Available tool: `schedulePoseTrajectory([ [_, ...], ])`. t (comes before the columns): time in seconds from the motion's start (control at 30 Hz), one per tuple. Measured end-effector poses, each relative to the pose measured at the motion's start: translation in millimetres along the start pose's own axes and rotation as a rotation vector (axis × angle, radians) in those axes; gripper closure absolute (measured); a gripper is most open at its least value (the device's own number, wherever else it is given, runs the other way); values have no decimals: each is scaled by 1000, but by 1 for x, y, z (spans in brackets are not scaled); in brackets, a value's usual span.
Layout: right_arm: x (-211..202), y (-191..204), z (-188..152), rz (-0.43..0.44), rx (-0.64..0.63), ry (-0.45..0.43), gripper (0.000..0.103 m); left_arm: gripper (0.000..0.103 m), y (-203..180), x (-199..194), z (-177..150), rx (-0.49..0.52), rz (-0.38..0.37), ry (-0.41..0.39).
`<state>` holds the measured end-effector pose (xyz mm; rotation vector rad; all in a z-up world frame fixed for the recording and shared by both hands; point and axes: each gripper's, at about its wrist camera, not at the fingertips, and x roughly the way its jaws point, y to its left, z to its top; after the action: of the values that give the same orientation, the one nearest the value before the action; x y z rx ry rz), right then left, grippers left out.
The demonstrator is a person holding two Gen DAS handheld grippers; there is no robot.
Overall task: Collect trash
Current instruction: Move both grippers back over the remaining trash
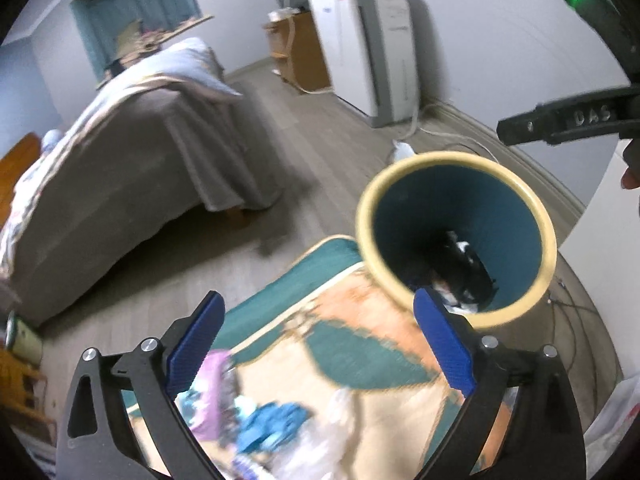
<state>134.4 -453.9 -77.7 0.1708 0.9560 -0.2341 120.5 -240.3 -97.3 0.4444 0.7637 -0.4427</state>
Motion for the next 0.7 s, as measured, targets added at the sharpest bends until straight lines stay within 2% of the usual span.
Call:
schedulePoseTrajectory([
  [0.23, -19, 51, -1, 40, -80, -39, 6, 6, 57, -52, -34, -105, 72, -12],
  [0.4, -20, 98, -10, 118, -135, -19, 6, 6, 95, -72, -77, -200, 127, 28],
  [0.6, -22, 152, -33, 160, -239, 14, 6, 6, 112, -88, -123, -193, 196, 76],
  [0.7, -28, 174, -49, 154, -291, 13, 6, 6, 117, -100, -147, -229, 181, 70],
])
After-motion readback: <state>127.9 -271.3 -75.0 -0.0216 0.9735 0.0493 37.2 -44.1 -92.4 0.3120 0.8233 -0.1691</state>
